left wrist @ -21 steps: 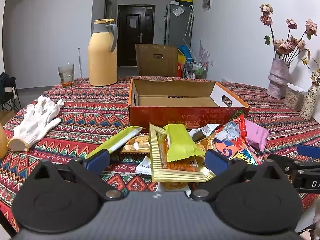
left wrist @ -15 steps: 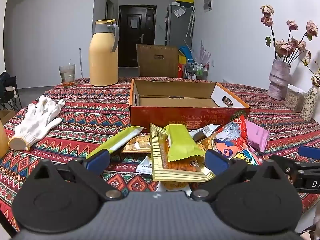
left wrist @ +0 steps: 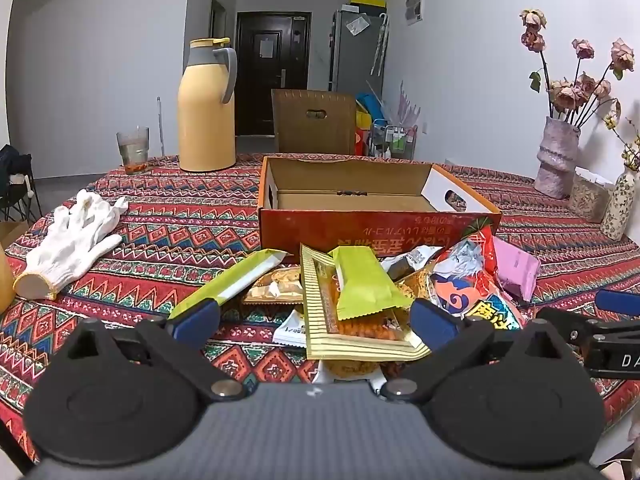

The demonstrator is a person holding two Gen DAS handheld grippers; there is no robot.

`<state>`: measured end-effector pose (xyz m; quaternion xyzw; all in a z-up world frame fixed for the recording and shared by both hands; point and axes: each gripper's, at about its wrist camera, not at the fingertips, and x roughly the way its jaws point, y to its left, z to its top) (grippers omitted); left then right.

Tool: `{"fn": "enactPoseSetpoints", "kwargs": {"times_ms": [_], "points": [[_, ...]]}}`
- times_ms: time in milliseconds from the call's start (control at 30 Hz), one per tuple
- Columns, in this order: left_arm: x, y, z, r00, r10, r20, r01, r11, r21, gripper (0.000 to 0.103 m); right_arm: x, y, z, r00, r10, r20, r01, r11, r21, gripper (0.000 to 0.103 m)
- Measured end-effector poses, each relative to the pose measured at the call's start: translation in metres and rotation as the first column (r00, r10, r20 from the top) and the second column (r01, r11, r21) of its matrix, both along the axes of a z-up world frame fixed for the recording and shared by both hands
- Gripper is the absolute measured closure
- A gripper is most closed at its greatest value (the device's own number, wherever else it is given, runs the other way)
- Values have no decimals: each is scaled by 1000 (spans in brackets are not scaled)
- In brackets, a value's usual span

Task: Organize snacks

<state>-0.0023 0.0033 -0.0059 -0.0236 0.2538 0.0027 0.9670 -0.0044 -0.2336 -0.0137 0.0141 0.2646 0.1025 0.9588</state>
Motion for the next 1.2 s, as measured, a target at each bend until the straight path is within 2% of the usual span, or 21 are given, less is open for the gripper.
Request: {"fn": "enactPoseSetpoints", "kwargs": {"times_ms": [1200], "points": [[0, 0, -9, 1000, 2, -24, -3, 1000, -10, 0, 2, 1, -6, 1000, 3, -14, -3, 1000, 10, 0]]}}
